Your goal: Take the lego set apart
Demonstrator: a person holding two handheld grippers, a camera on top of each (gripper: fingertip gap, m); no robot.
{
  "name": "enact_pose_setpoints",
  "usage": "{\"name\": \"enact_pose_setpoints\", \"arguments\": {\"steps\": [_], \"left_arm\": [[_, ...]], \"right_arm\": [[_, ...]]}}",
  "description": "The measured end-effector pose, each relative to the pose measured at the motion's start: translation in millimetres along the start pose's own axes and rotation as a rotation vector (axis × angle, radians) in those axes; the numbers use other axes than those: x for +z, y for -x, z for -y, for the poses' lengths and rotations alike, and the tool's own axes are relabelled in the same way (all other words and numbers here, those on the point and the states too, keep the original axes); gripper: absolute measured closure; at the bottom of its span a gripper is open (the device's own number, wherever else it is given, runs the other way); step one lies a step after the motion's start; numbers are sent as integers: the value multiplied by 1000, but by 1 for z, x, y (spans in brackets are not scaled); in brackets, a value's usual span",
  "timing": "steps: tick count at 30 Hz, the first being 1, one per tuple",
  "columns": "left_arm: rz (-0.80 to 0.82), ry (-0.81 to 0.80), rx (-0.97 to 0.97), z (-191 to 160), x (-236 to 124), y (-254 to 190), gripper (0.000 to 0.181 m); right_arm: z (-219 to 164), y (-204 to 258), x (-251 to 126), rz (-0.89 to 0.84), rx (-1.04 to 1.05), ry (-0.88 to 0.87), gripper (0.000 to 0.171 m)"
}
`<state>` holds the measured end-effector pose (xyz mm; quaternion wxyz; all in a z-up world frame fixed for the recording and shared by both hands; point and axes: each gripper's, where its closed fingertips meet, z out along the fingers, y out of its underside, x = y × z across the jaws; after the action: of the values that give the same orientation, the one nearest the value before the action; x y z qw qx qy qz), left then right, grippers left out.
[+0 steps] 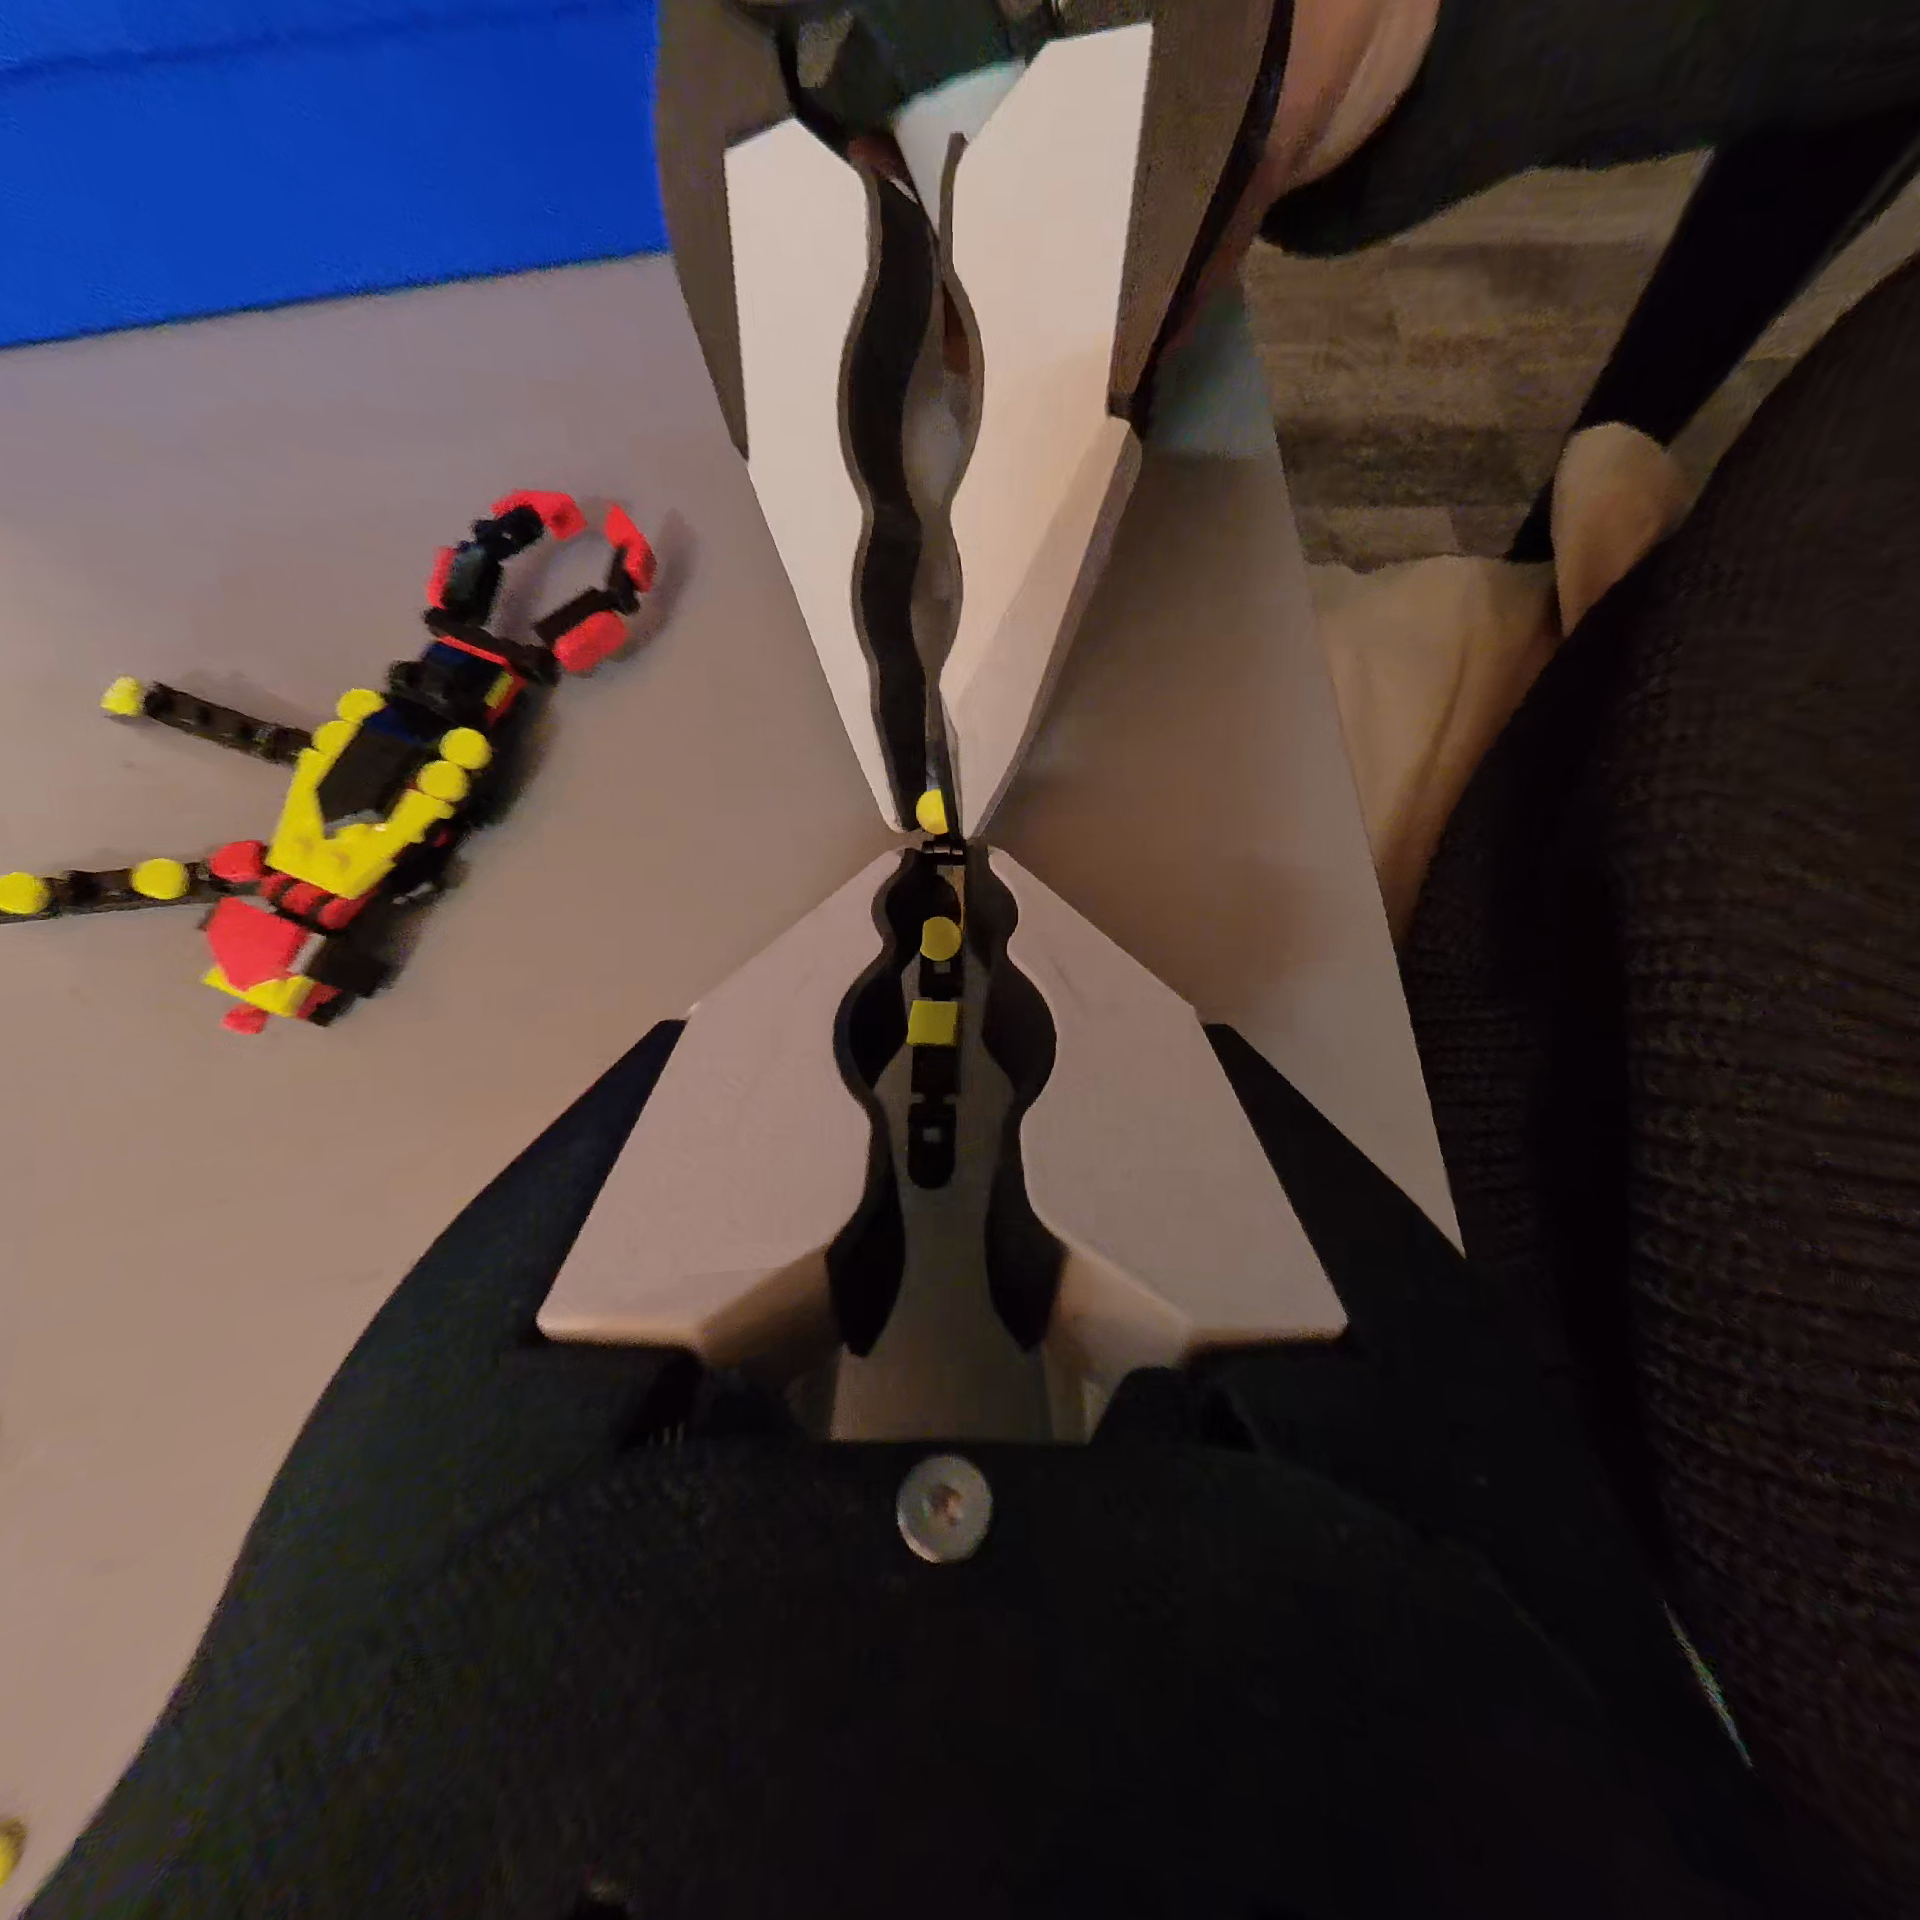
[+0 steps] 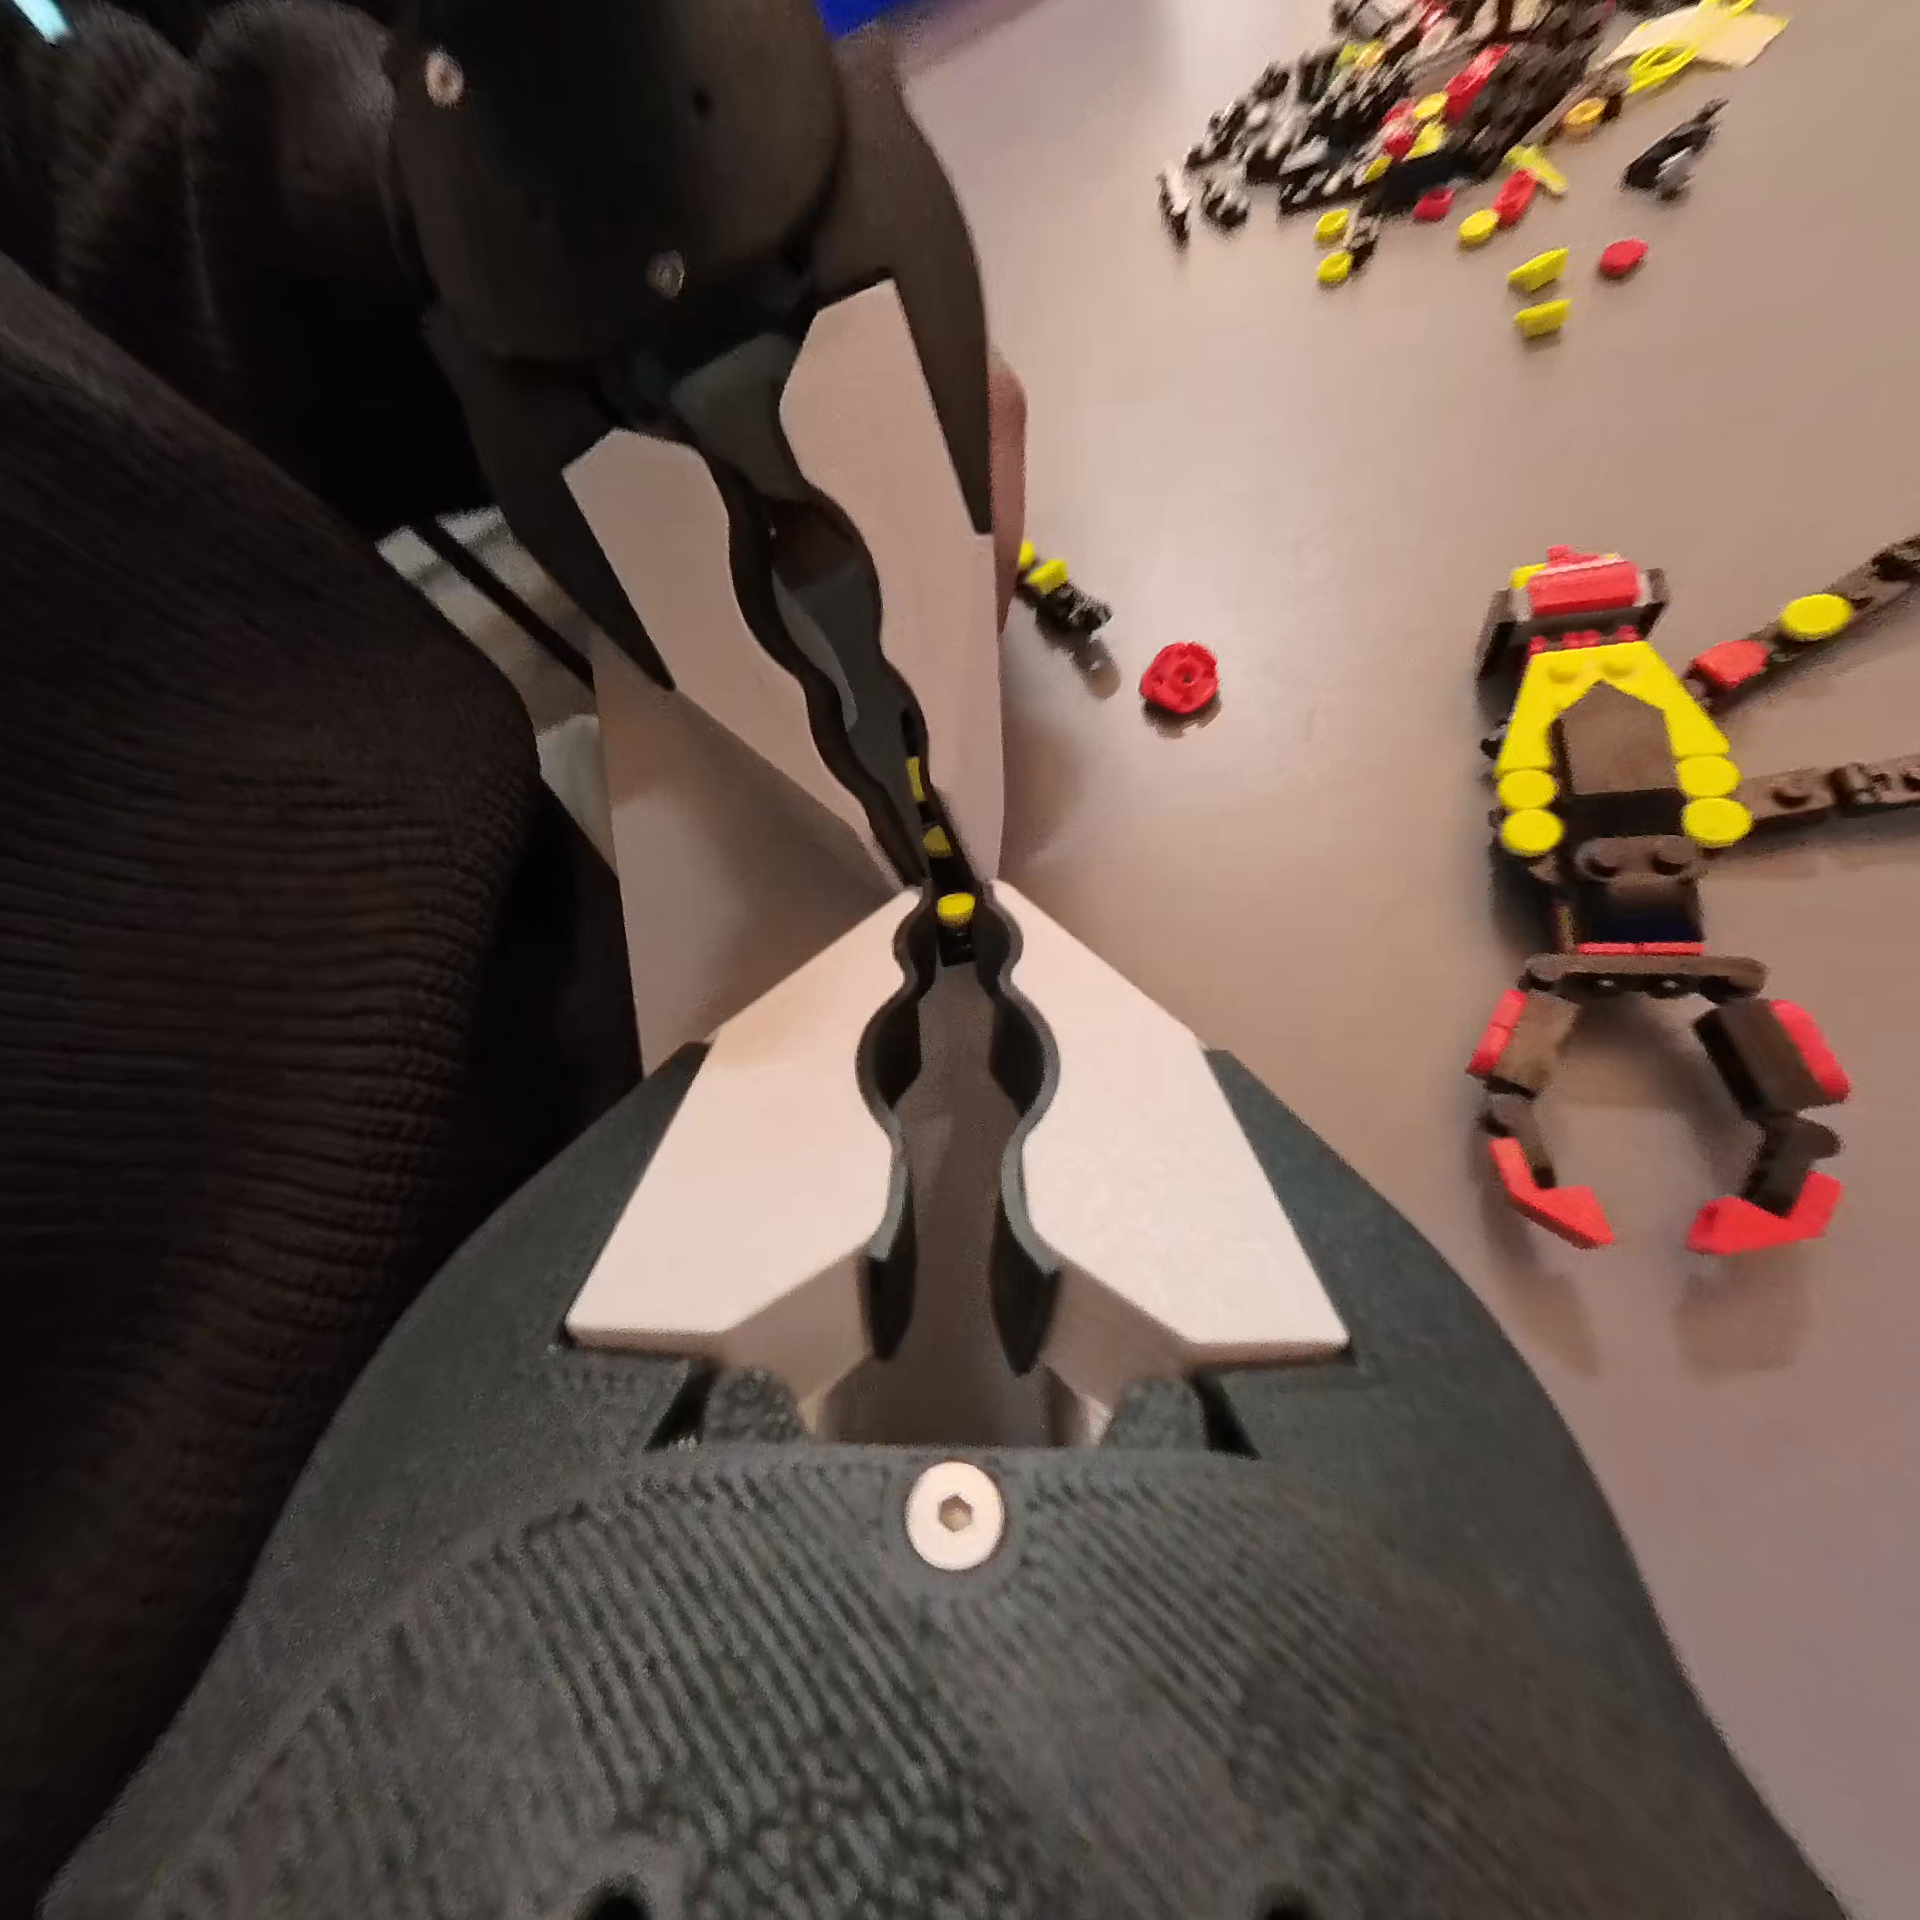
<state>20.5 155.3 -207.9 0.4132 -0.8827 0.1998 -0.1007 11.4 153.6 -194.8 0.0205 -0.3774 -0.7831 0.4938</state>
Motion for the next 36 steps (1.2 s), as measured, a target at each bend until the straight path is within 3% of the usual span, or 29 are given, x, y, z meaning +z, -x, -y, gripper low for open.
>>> {"name": "enact_pose_setpoints", "arguments": {"steps": [6,9,11,13,16,20,25,32,36], "left_arm": [[40,-29,-20,6,-6,8,172],[-19,111,64,-19,16,-17,168],[56,75,111,0,11,-10,172],[77,23,47,11,-1,2,173],[105,56,24,-6,-3,15,173],[112,60,23,-5,-8,18,173],[219,98,28,-8,-36,21,173],[459,113,-172,-59,-98,54,174],[506,106,-193,-65,-108,60,174]], "right_arm": [[14,-5,-4,22,126,-116,166],[62,-11,-34,93,269,-417,171],[50,-30,-42,-73,193,-348,170],[46,-27,-51,-80,196,-353,170],[52,-29,-59,-93,190,-384,170],[50,-33,-53,-132,164,-359,170],[50,-35,-23,-218,3,-214,169],[75,-60,71,-270,-287,59,169],[96,-92,117,-314,-328,132,168]]}}
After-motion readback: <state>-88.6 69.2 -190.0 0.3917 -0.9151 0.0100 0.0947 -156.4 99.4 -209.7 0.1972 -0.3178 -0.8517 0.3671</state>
